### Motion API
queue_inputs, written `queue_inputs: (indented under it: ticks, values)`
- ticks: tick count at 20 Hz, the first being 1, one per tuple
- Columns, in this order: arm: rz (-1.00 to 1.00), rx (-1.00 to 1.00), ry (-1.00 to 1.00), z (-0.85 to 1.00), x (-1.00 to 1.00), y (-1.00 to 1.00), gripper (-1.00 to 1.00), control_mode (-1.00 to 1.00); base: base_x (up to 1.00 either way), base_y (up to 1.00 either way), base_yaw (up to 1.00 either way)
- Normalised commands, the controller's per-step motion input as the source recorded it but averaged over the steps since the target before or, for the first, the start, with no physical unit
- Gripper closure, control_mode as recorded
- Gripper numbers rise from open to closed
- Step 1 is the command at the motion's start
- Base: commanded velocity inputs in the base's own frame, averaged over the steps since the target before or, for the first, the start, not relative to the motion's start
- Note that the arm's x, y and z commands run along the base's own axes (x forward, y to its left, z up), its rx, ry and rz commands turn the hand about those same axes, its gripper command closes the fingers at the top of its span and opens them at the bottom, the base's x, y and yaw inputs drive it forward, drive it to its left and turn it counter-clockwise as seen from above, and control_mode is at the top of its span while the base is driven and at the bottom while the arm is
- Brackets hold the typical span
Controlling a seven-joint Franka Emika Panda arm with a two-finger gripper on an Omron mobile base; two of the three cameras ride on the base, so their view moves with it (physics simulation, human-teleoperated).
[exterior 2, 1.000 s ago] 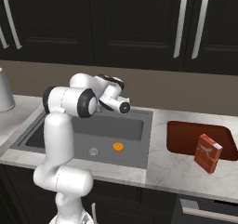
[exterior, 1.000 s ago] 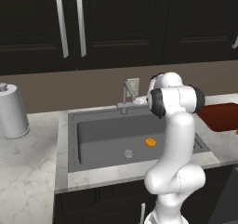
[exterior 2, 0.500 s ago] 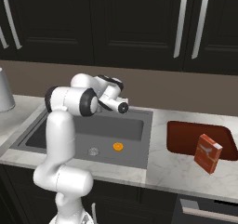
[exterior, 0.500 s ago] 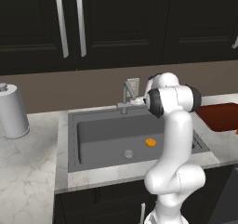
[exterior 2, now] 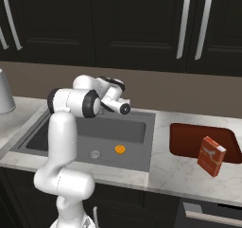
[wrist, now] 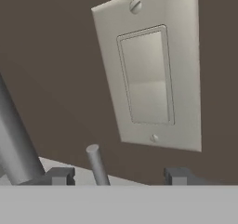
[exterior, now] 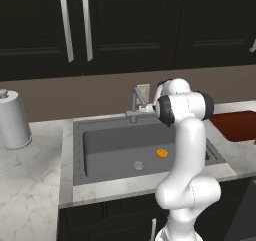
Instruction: Pick up all produce items and place them in the sink. Turn on the sink faucet to wash them. Then turn the sink off and put them in the tray.
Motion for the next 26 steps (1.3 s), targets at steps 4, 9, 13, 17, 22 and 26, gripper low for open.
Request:
queue_inputs:
  ticks: [4, 9, 13, 17, 22, 26]
  values:
    - [0.00, 0.00, 0.00, 0.00, 0.02, 0.02, 1.00, -1.00, 0.00, 0.00, 0.00]
    - [0.00, 0.00, 0.00, 0.00, 0.00, 0.00, 1.00, -1.00, 0.00, 0.00, 0.00]
    - [0.00, 0.00, 0.00, 0.00, 0.00, 0.00, 1.00, -1.00, 0.00, 0.00, 0.00]
    - [0.00, 0.00, 0.00, 0.00, 0.00, 0.00, 1.00, -1.00, 0.00, 0.00, 0.00]
    - [0.00, 0.00, 0.00, -0.02, 0.00, -0.03, 1.00, -1.00, 0.00, 0.00, 0.00]
    - [0.00, 0.04, 0.00, -0.03, 0.00, -0.40, 1.00, -1.00, 0.00, 0.00, 0.00]
